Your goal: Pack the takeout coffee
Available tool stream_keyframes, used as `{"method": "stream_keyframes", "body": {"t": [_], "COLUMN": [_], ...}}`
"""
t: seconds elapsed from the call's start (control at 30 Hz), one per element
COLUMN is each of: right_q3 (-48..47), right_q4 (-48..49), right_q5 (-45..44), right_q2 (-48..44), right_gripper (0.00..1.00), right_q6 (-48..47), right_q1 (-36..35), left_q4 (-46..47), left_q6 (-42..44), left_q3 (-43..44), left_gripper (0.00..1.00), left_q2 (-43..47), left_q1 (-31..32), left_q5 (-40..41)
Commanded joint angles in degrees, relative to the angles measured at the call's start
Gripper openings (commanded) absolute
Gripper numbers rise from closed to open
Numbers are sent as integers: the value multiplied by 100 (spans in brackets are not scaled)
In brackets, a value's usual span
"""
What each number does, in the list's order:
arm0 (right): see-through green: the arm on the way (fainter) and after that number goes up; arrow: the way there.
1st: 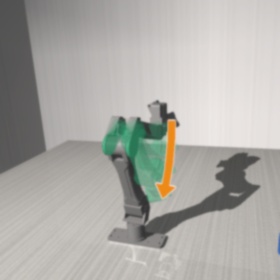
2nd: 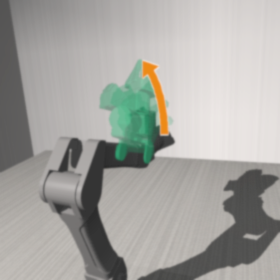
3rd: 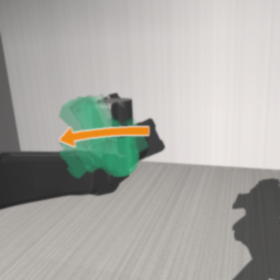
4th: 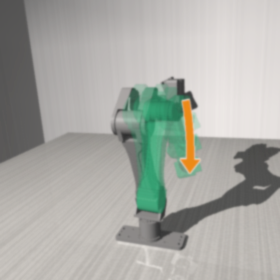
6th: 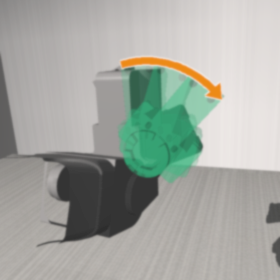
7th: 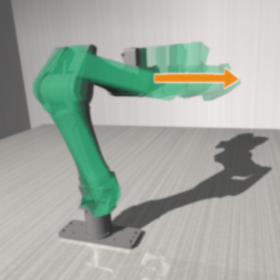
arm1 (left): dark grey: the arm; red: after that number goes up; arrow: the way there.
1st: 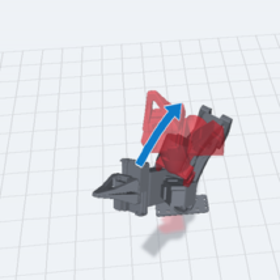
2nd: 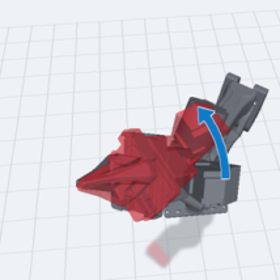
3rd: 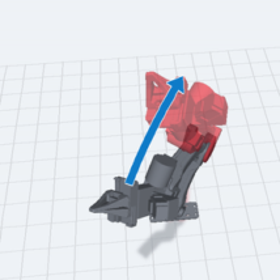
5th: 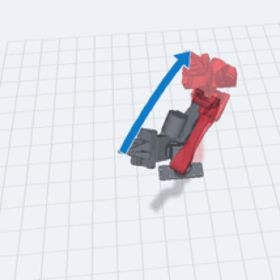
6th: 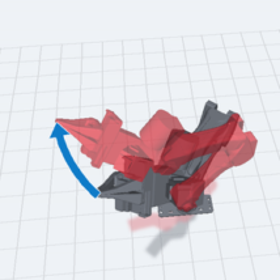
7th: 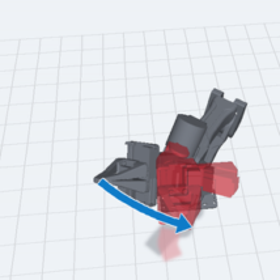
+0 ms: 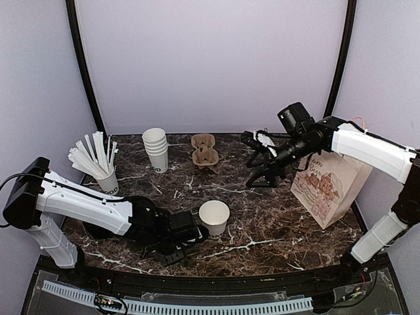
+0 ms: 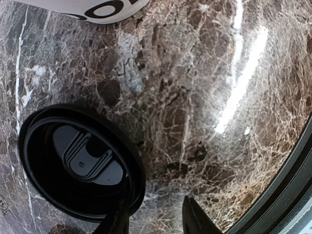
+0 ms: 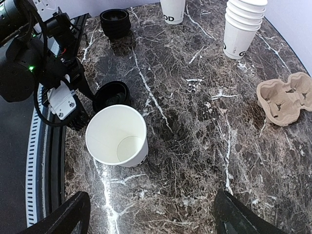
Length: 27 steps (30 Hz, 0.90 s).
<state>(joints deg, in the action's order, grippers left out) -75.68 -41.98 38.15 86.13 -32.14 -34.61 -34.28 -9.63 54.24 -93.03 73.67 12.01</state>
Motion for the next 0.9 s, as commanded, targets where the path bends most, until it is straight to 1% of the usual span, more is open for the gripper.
{"method": "stream_keyframes", "body": {"t": [0.0,0.13,0.23,0.37,0.67,0.77,0.87], "right_q3": [42,-7,-43,-40,53,57,66], "right_q4": [137,137,124,95,128,128,135], "right_q5": [140,181,180,134,81,78,78], "right_q2": [-55,-15,8,-2,-35,-45,-38], "right_gripper": [89,89,89,89,89,89,89], "right_q6": [84,101,103,77,76,83,91], "right_q1": [-44,-46,-43,-42,-44,-39,-44], "left_q4": [123,90,56,139,306,340,378], "left_q6": [185,257,288,406,591,629,643], "left_q3": [-101,-93,-24,-2,59,87,65], "left_gripper": [41,42,42,39,31,31,33], "left_q2": [438,547,390,215,-123,-134,-27], "left_q1": [-67,-323,-567,-607,-608,-608,-608], "left_q5": [48,55,-245,-511,-515,-489,-527]}}
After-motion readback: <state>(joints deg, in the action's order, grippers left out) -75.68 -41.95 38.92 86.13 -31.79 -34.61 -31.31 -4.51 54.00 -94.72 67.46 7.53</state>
